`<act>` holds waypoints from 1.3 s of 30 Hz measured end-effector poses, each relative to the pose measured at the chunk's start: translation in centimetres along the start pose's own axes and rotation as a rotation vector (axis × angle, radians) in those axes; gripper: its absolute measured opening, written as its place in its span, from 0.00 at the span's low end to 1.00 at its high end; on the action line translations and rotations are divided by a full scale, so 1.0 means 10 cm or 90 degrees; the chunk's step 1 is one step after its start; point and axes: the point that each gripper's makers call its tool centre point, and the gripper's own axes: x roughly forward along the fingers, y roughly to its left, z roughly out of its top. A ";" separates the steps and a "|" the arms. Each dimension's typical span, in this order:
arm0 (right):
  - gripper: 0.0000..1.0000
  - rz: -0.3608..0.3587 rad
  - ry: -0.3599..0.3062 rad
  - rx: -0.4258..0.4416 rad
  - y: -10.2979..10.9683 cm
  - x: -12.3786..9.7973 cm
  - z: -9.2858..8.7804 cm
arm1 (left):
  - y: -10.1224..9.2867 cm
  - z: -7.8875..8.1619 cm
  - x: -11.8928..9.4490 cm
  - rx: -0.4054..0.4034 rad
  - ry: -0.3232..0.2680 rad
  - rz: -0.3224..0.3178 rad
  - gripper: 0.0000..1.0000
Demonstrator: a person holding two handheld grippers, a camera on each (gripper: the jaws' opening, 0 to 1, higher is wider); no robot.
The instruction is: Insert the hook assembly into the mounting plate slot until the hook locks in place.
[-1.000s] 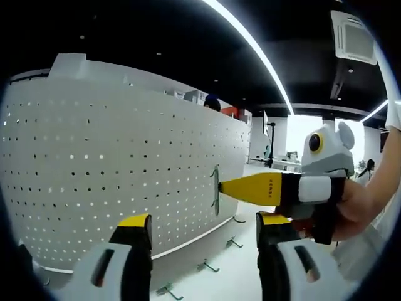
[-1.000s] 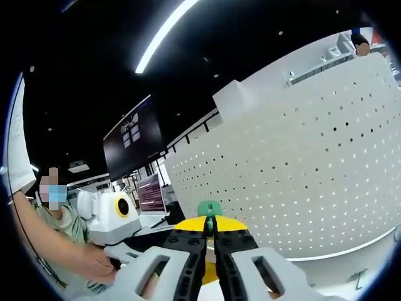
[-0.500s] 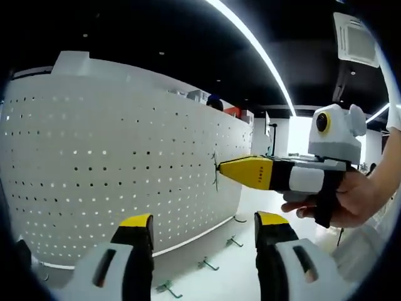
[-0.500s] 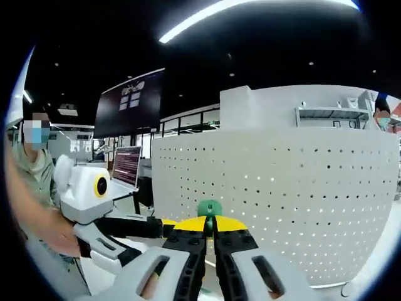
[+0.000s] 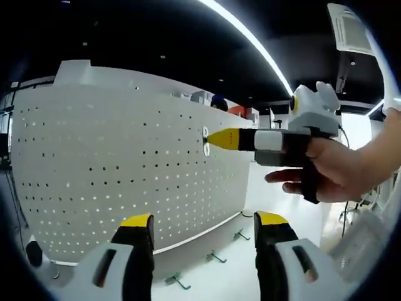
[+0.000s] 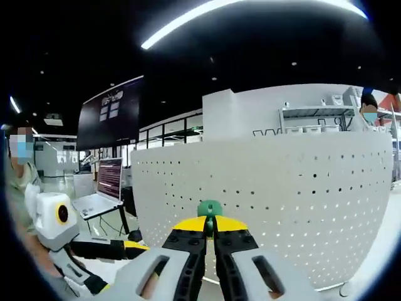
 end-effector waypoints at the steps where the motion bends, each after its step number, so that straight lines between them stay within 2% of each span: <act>1: 0.01 -0.004 -0.002 0.000 -0.02 0.02 0.02 | 0.00 -0.01 -0.03 -0.002 -0.003 0.003 0.66; 8: 0.01 -0.026 -0.020 0.004 -0.14 0.17 0.17 | 0.02 -0.09 -0.17 0.002 -0.003 0.020 0.67; 15: 0.01 -0.051 -0.037 0.001 -0.22 0.31 0.31 | 0.06 -0.08 -0.25 -0.006 -0.017 0.034 0.69; 18: 0.01 -0.060 -0.047 -0.009 -0.23 0.36 0.35 | 0.08 -0.08 -0.28 0.006 -0.018 0.039 0.70; 23: 0.01 -0.071 -0.047 -0.012 -0.24 0.45 0.35 | 0.01 -0.16 -0.31 0.037 -0.005 0.033 0.70; 31: 0.01 -0.098 -0.062 -0.024 -0.27 0.59 0.40 | -0.02 -0.18 -0.38 0.025 -0.008 0.032 0.69; 33: 0.01 -0.103 -0.062 -0.042 -0.26 0.63 0.41 | 0.00 -0.21 -0.41 0.027 -0.007 0.035 0.69; 39: 0.01 -0.118 -0.064 -0.040 -0.30 0.70 0.40 | 0.03 -0.26 -0.47 0.016 -0.007 0.047 0.68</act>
